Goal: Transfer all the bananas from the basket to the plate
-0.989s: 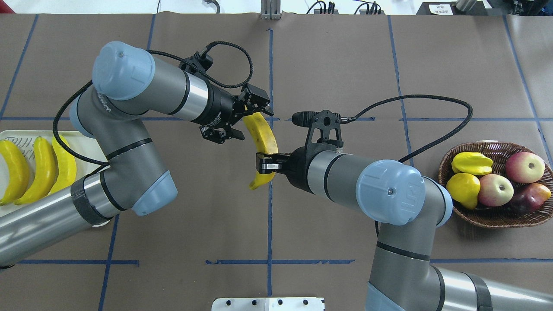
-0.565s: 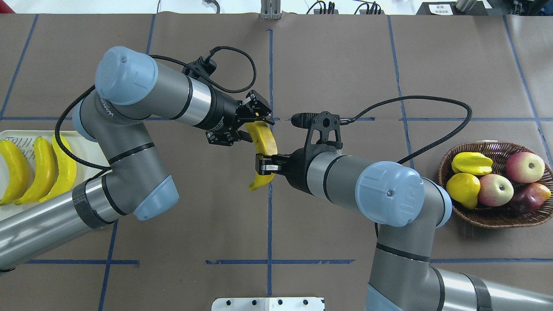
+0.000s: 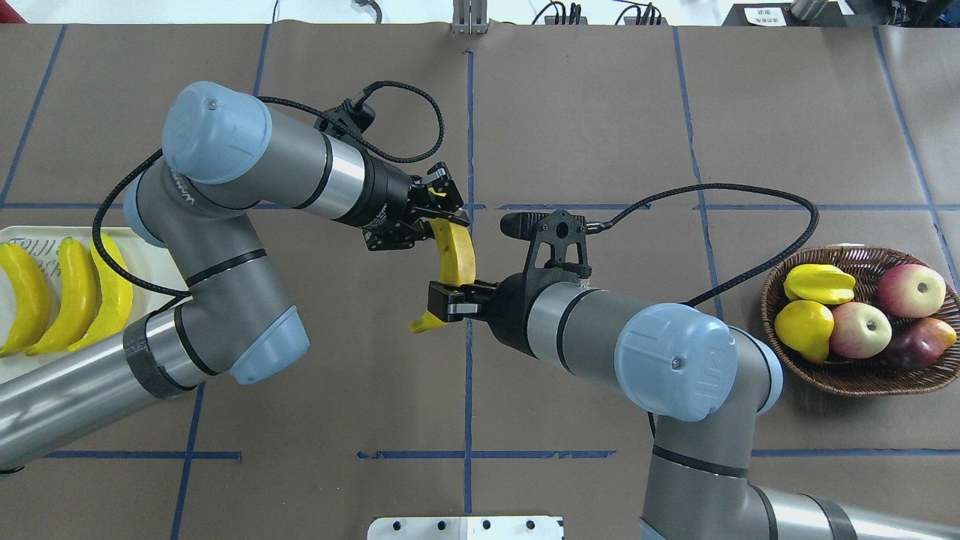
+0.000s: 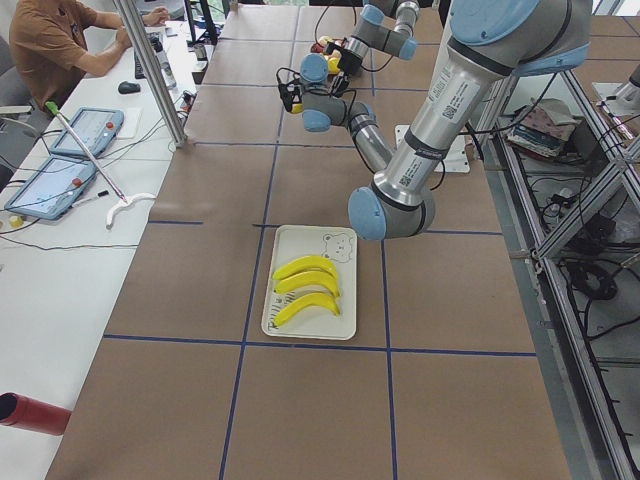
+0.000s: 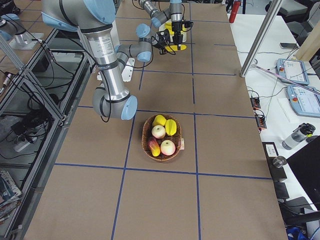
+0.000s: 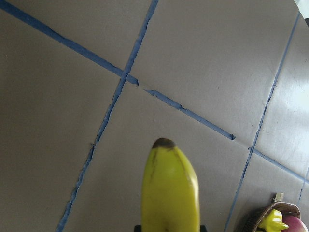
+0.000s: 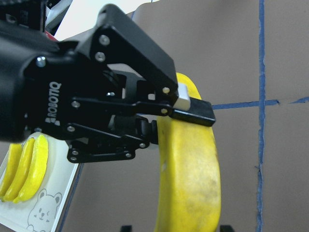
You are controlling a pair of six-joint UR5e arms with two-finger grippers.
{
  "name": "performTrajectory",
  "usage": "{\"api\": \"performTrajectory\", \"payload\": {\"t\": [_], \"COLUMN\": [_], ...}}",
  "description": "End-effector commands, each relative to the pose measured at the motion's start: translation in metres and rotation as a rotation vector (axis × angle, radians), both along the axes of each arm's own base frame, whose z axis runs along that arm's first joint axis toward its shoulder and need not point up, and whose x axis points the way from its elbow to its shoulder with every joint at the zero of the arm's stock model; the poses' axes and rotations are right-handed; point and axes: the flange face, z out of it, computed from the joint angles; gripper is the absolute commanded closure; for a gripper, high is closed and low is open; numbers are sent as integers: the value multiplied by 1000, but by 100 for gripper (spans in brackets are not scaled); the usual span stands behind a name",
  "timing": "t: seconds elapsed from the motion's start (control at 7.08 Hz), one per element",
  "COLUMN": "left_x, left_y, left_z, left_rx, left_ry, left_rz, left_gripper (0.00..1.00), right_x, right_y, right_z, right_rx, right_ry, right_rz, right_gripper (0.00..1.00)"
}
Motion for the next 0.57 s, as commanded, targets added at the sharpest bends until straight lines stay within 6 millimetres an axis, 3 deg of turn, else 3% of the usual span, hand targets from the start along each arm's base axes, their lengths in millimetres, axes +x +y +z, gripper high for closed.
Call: {"api": "performTrajectory", "payload": {"t": [0.0,0.28,0.42], "left_x": [-1,-19,-28], "left_y": [-2,-26,-36], "left_z": [3,15,44], "left_rx": [-1,-18,-25], "left_ry": [-8,-35,-96], "left_rz": [-2,-41,-51], "left_gripper": [100,100,100], "right_x": [19,37,63], "right_y": [7,12,22], "right_z": [-14,-15,-13], "right_rx": [-13,-16,-25], "right_ry": [23,24,41], "right_rz": [-5,-24,-40], "right_gripper": [0,0,0]}}
